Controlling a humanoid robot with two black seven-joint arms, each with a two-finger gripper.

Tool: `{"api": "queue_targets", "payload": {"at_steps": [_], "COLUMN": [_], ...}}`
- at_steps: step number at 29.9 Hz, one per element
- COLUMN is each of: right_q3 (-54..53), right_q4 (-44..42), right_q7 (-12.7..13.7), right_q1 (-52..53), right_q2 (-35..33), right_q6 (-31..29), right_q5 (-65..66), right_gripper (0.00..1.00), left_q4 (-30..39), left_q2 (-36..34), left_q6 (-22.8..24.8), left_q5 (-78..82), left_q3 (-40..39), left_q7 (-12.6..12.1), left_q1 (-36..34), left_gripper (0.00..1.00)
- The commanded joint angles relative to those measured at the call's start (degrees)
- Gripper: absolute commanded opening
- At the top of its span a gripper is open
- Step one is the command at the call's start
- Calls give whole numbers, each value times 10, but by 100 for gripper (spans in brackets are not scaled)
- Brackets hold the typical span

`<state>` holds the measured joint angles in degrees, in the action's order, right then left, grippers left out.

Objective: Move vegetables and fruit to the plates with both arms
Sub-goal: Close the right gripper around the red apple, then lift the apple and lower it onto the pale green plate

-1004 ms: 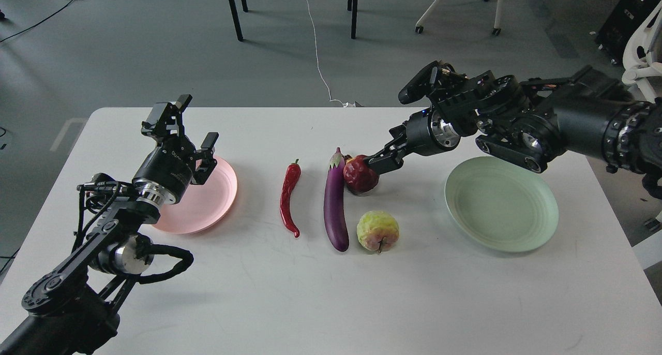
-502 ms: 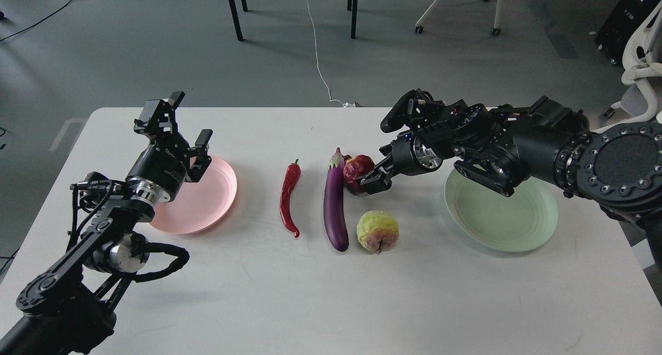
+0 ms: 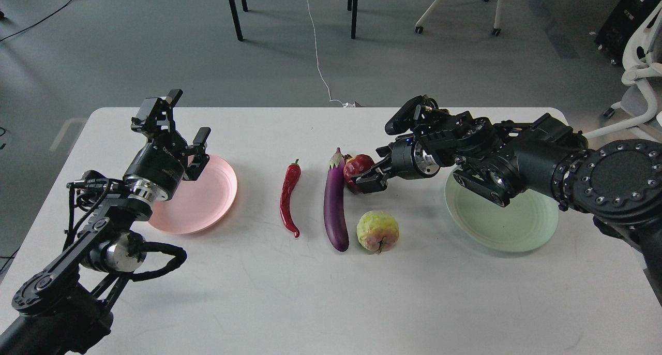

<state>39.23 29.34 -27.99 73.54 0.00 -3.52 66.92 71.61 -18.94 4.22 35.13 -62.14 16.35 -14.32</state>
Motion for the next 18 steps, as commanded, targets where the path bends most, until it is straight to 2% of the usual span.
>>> {"api": "queue_targets", "payload": {"at_steps": [1, 3, 6, 8, 12, 16, 18], "right_q3": [-5, -5, -5, -4, -3, -2, 2], "right_q4": [0, 1, 4, 5, 17, 53, 79], "right_q7": [0, 0, 0, 0, 0, 0, 0], "right_q1": [-11, -16, -16, -16, -10, 14, 34], "right_q2": [0, 0, 0, 0, 0, 0, -29], "right_q6": [17, 21, 24, 25, 25, 23, 21], "right_q5": [-13, -14, -14, -14, -14, -13, -11], "right_gripper": [93, 88, 56, 41, 34, 34, 34], "left_q4": [2, 3, 5, 6, 6, 12, 15], "left_q2": [0, -1, -5, -5, -6, -7, -8], "left_q6": [0, 0, 0, 0, 0, 0, -1], "left_q5": [-1, -1, -3, -3, -3, -3, -3], "left_q3": [0, 0, 0, 0, 0, 0, 0], "left_q7": [0, 0, 0, 0, -1, -1, -1], "left_q1": [1, 1, 1, 1, 1, 1, 1], "left_gripper": [99, 99, 99, 99, 99, 99, 99]}}
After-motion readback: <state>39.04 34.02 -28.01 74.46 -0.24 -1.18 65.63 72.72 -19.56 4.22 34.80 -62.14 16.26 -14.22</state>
